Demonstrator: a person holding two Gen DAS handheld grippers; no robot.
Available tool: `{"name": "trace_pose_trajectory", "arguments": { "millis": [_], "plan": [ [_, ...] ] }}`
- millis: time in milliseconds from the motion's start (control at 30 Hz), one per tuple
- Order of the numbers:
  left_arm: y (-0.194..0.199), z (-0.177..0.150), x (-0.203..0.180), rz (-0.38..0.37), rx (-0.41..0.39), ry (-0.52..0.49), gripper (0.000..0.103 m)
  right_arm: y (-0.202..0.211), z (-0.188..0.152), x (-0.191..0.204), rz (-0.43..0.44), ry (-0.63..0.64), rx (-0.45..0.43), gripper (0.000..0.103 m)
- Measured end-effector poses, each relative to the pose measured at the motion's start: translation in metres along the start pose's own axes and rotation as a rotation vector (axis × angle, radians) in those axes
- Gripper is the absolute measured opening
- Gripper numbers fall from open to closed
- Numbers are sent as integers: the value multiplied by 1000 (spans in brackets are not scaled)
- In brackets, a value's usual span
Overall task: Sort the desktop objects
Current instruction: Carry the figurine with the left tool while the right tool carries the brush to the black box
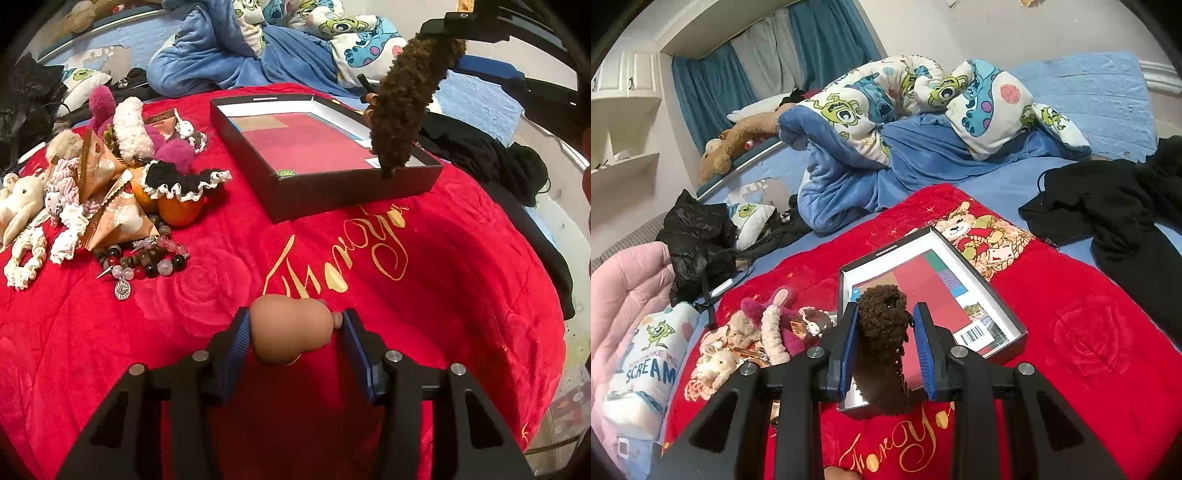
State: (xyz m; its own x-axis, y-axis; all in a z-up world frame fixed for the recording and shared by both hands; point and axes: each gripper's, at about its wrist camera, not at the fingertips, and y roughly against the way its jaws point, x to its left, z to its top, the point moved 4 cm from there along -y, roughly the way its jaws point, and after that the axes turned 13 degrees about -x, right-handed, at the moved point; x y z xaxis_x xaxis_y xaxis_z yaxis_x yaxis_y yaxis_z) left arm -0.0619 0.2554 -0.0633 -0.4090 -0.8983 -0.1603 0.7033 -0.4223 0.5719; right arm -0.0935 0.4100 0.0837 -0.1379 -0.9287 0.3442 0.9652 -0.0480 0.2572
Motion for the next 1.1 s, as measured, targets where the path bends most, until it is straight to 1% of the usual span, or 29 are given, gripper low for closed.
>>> {"name": "trace_pose_trajectory", "arguments": {
  "millis": [300, 600, 933, 1100],
  "plan": [
    [2, 2, -3, 10, -15, -3, 50, 3, 2, 3, 6, 14, -11, 29],
    [5, 13, -16, 0, -40, -21, 50, 7, 6, -7, 1, 0, -19, 29],
    [-14, 45, -36, -11, -69, -51, 50, 1, 8, -24, -19, -9, -12, 29],
    [-22, 66, -43, -25, -82, -68, 50, -15, 5, -33, -23, -12, 16, 29]
  ]
}}
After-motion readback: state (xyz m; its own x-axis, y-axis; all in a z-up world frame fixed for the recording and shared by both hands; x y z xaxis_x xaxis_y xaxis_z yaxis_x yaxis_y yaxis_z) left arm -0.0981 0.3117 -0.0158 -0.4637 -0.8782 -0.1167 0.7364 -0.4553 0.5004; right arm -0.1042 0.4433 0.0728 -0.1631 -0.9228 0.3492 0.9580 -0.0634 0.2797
